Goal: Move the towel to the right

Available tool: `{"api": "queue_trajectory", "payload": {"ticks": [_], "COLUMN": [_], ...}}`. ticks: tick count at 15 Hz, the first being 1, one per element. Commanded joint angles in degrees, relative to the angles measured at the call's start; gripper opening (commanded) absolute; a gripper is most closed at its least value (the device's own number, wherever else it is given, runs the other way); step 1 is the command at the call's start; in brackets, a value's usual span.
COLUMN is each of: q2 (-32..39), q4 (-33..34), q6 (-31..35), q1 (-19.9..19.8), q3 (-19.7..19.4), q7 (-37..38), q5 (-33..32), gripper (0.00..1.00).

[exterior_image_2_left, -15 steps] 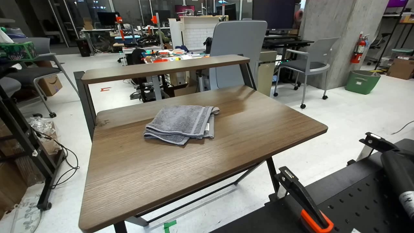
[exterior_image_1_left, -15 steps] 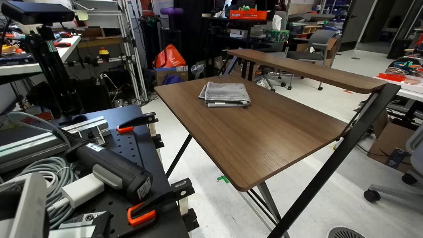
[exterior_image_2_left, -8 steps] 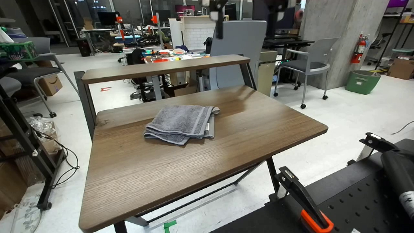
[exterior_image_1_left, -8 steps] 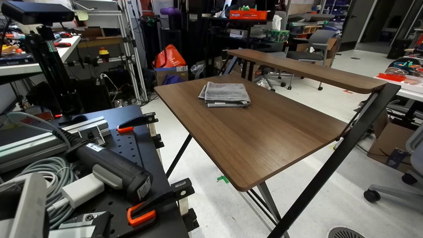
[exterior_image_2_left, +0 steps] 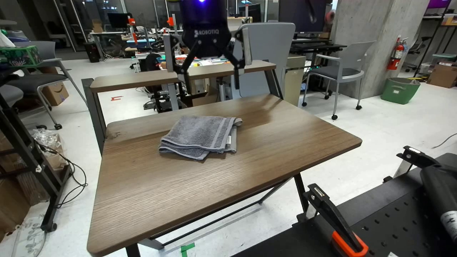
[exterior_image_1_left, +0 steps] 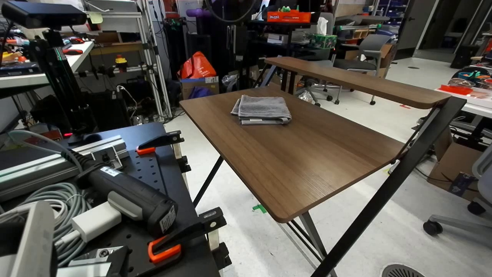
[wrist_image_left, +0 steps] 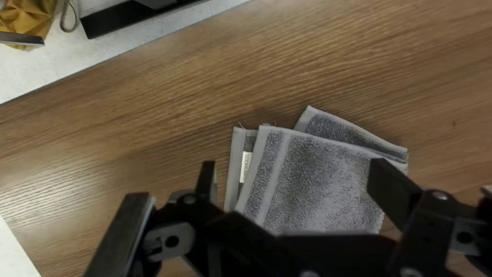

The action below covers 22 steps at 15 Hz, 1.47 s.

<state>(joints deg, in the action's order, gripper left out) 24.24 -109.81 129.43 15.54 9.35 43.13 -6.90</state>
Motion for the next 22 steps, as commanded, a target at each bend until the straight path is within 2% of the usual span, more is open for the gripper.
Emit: {"api": "queue_trajectory", "payload": {"ticks": [1,7,12,18,22], "q2": [8.14,18.63,25.45,30.06,31.04], "q4": [8.37,18.12,24.52,28.65,28.67], "q6": [1.37,1.28,0.74,0.46,0.54], "q1": [4.04,6.17,6.42,6.54,5.62], "q3": [-3.8,-6.38,-7.18,-8.49,-9.52], "q7": [4.11,5.83,6.29,7.42,7.71], "q5": [-2.02,-0.11,0.85,0.93,1.14], "gripper": [1.0,1.0,1.0,1.0,1.0]}}
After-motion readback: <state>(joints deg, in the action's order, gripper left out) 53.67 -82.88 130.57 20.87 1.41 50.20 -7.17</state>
